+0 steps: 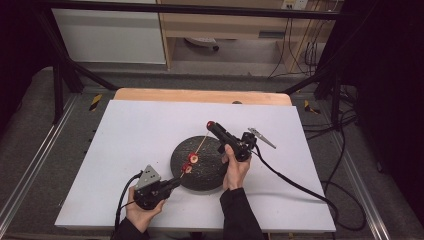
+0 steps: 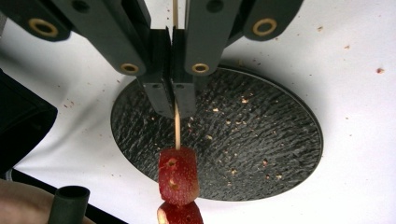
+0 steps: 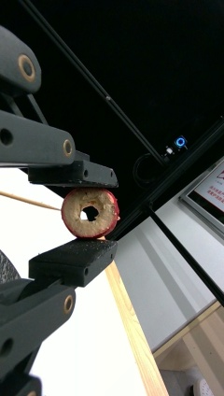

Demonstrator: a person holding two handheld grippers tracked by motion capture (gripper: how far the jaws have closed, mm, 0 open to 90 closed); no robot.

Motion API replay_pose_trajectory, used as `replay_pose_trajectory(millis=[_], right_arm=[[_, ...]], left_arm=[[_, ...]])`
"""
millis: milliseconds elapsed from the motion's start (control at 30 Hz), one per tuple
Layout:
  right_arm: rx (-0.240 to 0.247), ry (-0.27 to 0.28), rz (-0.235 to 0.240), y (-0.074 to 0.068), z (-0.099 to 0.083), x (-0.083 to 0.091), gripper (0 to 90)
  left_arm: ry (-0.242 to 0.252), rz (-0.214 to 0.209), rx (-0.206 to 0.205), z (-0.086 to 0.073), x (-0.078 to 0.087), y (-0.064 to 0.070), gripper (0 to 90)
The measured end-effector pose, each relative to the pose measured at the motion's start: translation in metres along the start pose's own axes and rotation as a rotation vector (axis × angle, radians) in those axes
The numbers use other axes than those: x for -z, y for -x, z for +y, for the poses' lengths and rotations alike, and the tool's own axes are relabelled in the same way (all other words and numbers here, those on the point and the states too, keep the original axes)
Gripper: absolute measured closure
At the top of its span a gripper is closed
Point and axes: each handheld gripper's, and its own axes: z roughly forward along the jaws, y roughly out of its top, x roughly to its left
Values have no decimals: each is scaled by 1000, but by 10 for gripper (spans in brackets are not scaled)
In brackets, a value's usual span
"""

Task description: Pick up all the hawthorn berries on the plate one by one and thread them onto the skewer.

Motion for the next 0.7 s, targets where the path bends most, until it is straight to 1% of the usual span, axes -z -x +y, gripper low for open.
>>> replay_pose_trajectory(millis=[133, 400, 500, 700], right_arm=[[-3, 0, -1, 0, -1, 0, 637], [-12, 1, 7, 1, -4, -1, 637], [-25, 1, 13, 1, -5, -1, 637], [-29, 5, 21, 0, -6, 0, 637]], left_arm=[[0, 1, -1, 0, -1, 1, 882], [16, 9, 21, 3, -5, 4, 883], [22, 14, 24, 5, -8, 7, 883], [28, 22, 32, 8, -11, 8, 883]])
